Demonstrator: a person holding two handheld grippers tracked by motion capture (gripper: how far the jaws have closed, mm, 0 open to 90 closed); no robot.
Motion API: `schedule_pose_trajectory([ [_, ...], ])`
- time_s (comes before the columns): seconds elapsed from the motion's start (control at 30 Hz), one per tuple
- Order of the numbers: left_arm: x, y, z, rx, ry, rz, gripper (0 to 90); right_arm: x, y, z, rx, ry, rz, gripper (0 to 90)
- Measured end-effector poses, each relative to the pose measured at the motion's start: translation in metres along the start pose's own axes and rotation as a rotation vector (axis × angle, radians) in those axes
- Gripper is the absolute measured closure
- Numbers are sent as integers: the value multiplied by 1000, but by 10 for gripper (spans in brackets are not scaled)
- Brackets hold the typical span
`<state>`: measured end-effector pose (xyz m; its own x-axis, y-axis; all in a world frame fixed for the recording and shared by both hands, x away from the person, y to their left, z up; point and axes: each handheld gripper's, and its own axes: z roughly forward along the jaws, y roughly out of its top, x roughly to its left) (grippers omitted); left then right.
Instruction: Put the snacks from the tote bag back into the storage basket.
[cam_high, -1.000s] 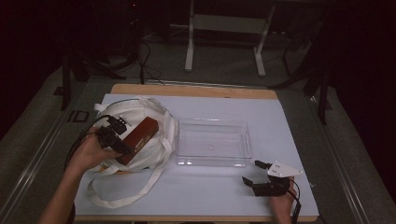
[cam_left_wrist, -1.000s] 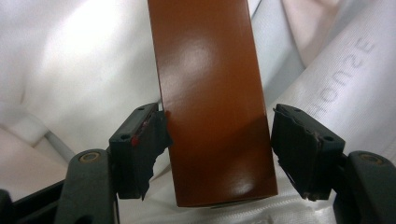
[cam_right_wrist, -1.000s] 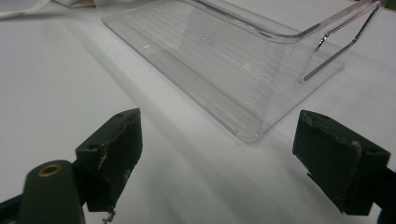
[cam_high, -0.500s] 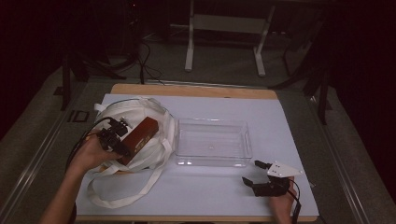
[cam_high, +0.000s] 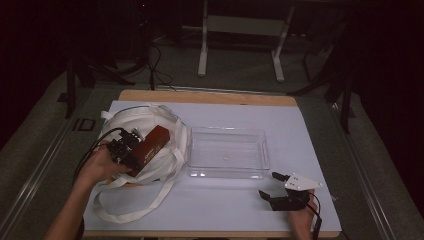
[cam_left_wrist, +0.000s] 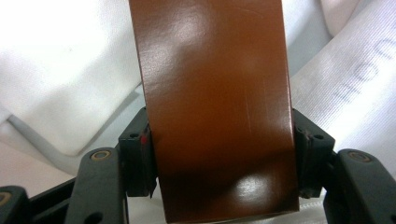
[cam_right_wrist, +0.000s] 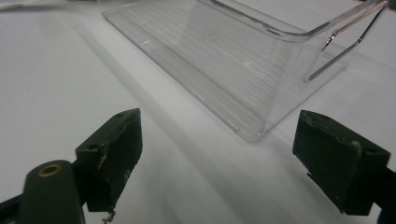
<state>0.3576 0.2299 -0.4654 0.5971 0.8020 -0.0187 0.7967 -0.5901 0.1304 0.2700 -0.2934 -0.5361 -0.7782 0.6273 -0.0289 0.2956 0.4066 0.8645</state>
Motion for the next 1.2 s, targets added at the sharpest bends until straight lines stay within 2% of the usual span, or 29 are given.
schedule_pose_trajectory([
  [0.17,-1,1,-1,15,25,22,408,0,0,0,-1,0,0,158],
  [0.53,1,-3,-7,-1,47,53,421,0,0,0,0,1,-1,158],
  [0.93,4,-7,-16,-38,50,54,432,0,0,0,-1,0,-2,158],
  [1.2,8,-8,-27,-74,47,46,432,0,0,0,0,0,-4,158],
])
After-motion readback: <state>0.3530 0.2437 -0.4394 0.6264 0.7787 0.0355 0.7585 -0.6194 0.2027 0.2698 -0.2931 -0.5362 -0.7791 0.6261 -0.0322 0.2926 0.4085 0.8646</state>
